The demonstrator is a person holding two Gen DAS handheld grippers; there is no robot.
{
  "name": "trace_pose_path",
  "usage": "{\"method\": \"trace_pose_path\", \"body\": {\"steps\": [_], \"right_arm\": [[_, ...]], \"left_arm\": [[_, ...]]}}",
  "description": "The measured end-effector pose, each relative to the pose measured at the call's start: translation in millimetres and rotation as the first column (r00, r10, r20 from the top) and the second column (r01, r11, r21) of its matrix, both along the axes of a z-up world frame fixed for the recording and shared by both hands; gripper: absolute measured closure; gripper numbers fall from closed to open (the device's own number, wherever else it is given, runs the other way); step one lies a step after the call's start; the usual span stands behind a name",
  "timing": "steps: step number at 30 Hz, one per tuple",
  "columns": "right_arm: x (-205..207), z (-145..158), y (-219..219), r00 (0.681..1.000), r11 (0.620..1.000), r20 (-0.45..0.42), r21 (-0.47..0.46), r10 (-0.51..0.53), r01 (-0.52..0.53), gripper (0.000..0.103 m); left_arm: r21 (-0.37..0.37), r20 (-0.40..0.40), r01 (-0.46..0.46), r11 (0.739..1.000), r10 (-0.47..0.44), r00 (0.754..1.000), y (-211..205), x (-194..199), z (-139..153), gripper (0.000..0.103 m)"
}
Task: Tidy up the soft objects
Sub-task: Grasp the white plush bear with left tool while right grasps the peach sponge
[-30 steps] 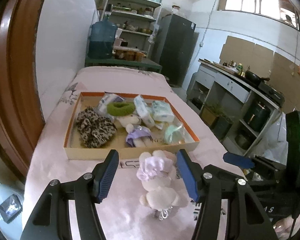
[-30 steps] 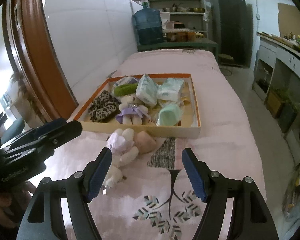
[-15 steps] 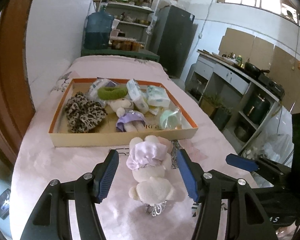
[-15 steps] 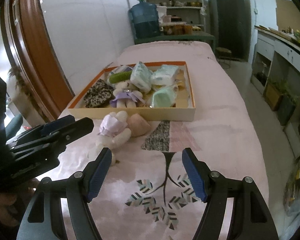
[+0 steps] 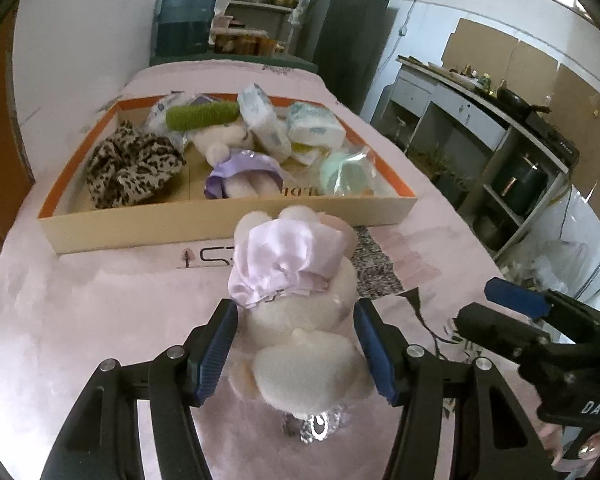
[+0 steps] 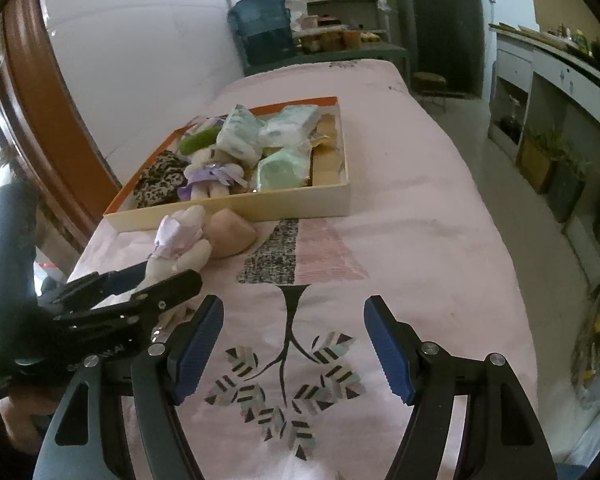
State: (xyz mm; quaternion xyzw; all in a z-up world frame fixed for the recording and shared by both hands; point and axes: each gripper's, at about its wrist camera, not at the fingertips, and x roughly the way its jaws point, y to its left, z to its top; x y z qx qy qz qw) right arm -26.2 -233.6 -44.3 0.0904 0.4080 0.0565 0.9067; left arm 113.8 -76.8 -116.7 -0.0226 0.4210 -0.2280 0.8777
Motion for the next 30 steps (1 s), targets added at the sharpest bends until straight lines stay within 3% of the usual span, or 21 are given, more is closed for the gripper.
{"method": "trace_pose_path", "body": {"steps": [3,5,8,13,20,30], "right_arm": [[4.2,-1.0,-1.4,1.0,1.0,-0.002,0.008,-0.006,0.006,0.029],[8.0,-1.8,-1.2,1.0,1.0,-0.005,0.017,-0.005,0.006,0.029],[15.2,-3.3,1.6,1.0,0.999,-0.014,0.037,0.003,-0.002,0.029],[30.2,-7.3,17.3,0.999,0.998,-0.024,0.049,0.035,-0.034,0.029],[61.2,-14.0,46.9,0.995,0.993,-0.038,0.075,0.09,-0.087,0.029],[95.0,-24.1,66.9,0.993,0.994,-0.053,0.028,0.105,-0.103,0.03]], "left_arm": [[-0.007,-0.03,-0.005,1.0,0.005,1.0,0.7,5.9,-6.6,0.043],[-0.027,-0.027,-0.005,1.0,0.004,1.0,3.3,7.3,-6.1,0.053],[-0.078,-0.035,-0.032,0.996,0.029,0.999,15.5,8.2,-6.7,0.06],[-0.114,-0.008,-0.091,0.989,0.091,0.996,38.2,3.3,4.0,0.061],[-0.1,0.062,-0.145,0.984,0.152,0.986,68.2,-4.8,25.4,0.061],[-0.101,0.083,-0.169,0.98,0.177,0.981,82.1,-1.3,30.5,0.061]]}}
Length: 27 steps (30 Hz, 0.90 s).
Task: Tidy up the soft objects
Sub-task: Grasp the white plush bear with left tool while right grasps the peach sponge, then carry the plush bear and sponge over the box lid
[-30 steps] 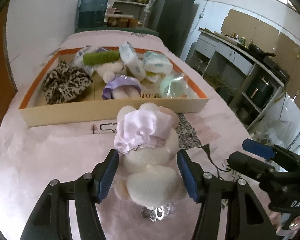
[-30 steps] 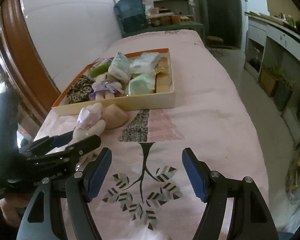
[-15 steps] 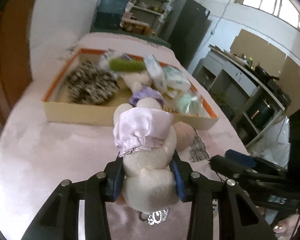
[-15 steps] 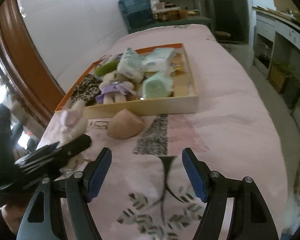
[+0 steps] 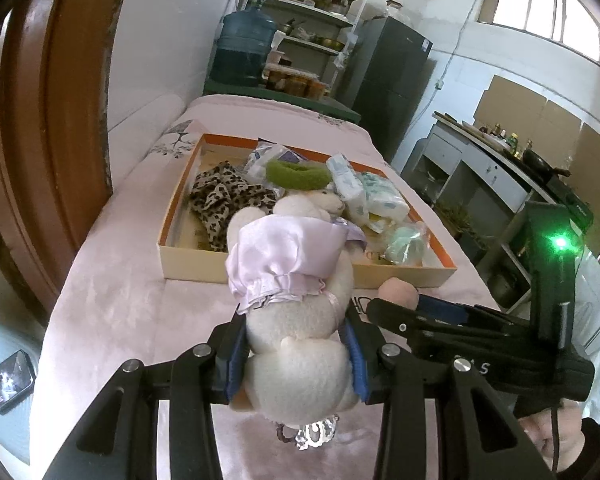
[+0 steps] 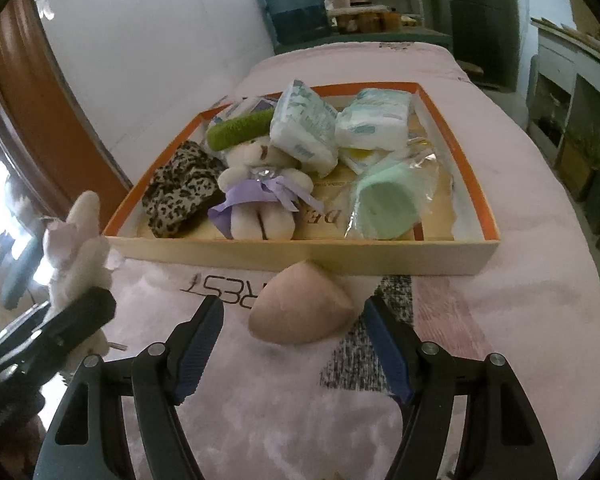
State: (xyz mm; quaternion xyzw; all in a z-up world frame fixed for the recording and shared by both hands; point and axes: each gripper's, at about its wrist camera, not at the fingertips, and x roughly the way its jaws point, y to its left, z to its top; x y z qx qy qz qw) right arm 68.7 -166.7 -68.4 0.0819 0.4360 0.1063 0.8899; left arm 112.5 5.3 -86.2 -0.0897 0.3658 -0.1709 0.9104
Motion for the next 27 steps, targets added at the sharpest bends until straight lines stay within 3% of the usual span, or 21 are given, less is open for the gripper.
{"method": "trace_pose_path", "body": {"steps": [2,4,14,27], "right_arm": [[0.5,-1.5,1.6,1.0,1.0,-0.005,-0.017,0.003,-0.003,0.048],[0.7,-1.9,2.2,1.0,0.999,-0.006,-0.04,0.002,-0.002,0.051],[-9.2,9.6,5.9,0.999,0.998,0.028,-0.063,0.024,-0.022,0.052],[-22.4,47.5,4.0,0.994,0.998,0.102,-0.041,0.044,-0.04,0.052]], "left_arm": [[-0.003,-0.004,-0.002,1.0,0.002,1.0,1.6,0.6,-1.1,0.061],[-0.007,-0.009,-0.005,1.0,0.005,1.0,2.4,1.1,-2.3,0.061],[-0.004,-0.011,-0.011,1.0,0.011,1.0,3.3,1.4,-3.9,0.061],[-0.009,0.016,-0.005,1.0,0.005,1.0,-0.3,2.3,8.5,0.061]]}}
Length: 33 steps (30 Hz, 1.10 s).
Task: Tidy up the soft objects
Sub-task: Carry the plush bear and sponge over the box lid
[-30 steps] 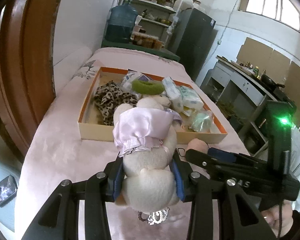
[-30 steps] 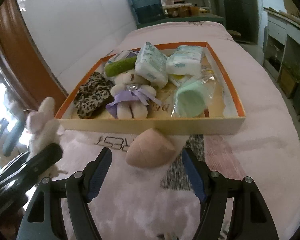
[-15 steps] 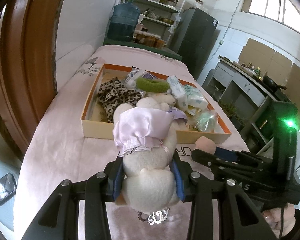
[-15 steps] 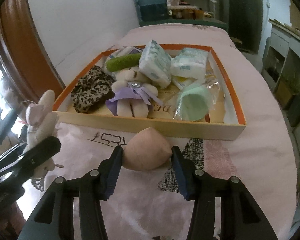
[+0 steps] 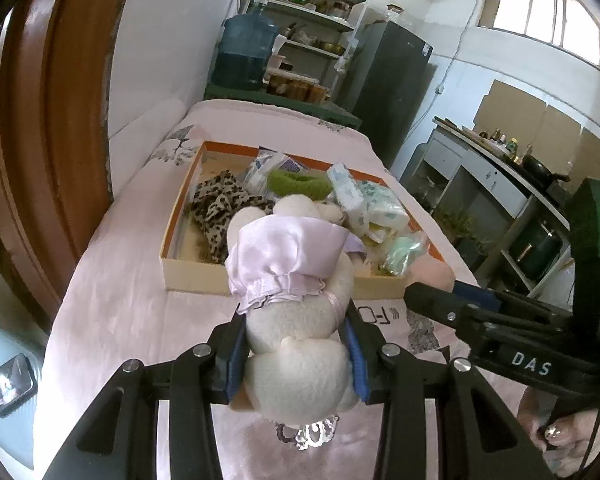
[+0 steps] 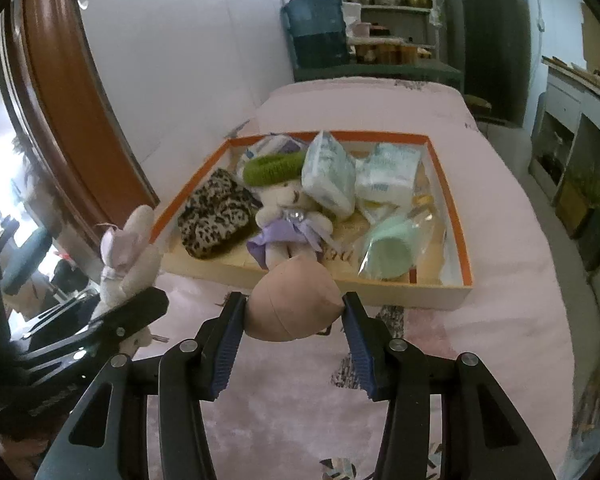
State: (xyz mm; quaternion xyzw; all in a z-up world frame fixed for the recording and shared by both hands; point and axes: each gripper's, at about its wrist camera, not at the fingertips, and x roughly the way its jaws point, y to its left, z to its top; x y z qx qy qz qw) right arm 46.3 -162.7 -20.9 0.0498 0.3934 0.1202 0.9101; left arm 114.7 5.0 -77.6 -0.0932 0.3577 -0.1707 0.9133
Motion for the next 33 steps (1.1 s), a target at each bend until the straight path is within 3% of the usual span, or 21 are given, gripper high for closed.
{"method": "trace_pose_path", "body": {"steps": [22,33], "right_arm": [[12.7,40.3,-26.6,0.995,0.999,0.095,-0.019,-0.034,0.036,0.052],[37.9,45.0,-30.3,0.993,0.999,0.109,-0.018,-0.033,0.035,0.052]], "left_arm": [[0.014,0.098,0.006,1.0,-0.007,0.995,-12.3,40.0,45.0,0.061],[0.018,0.097,-0.003,1.0,0.001,0.995,-15.7,72.1,47.9,0.061]]}}
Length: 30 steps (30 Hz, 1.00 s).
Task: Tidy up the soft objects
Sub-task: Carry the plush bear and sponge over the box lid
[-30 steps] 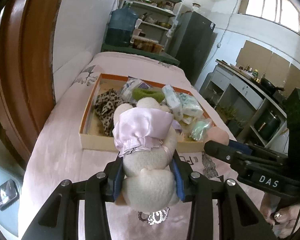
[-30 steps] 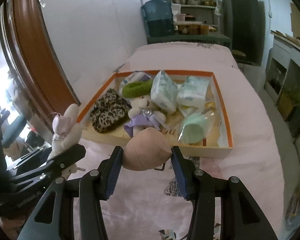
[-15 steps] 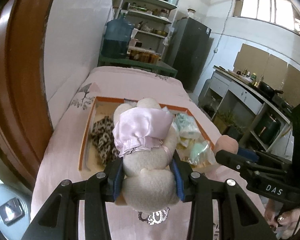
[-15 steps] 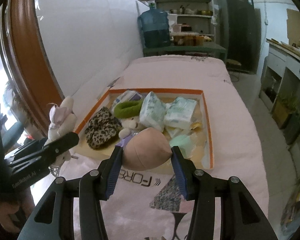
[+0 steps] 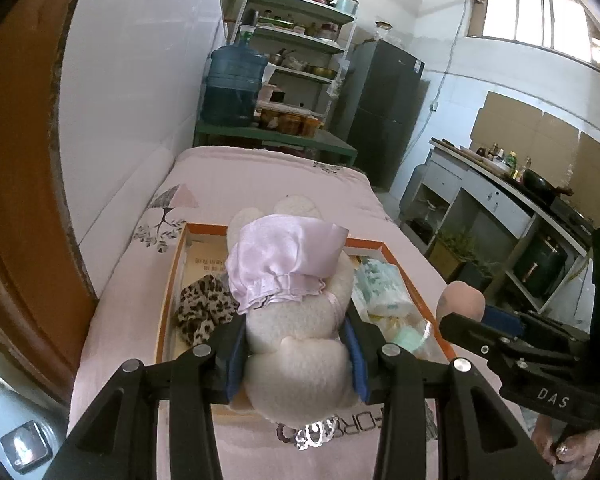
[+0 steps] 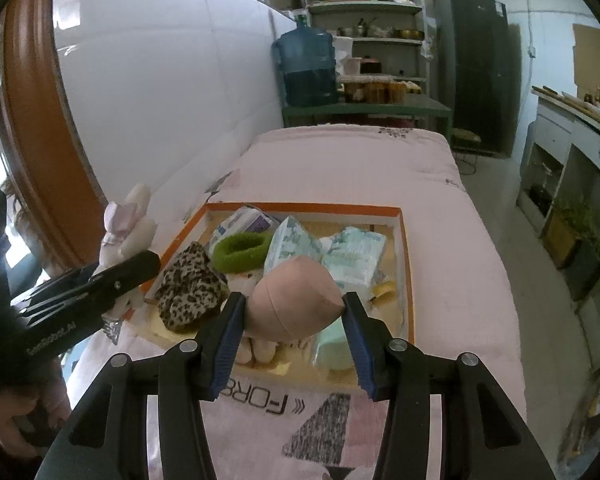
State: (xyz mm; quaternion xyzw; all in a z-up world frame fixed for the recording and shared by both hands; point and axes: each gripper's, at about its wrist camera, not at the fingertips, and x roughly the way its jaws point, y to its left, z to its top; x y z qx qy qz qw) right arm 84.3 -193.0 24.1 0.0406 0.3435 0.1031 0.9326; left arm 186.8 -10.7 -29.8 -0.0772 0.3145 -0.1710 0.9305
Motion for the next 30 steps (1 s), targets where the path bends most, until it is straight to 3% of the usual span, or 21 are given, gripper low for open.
{"method": "trace_pose_path", "body": {"steps": [30], "right_arm": [[73.3,-27.6,0.0,0.999,1.0,-0.044,-0.007,0.022,-0.022,0.052]], "left_arm": [[0.041,-0.078,0.002,0.999,0.001,0.997,-22.5,72.5,-25.0,0.061]]}}
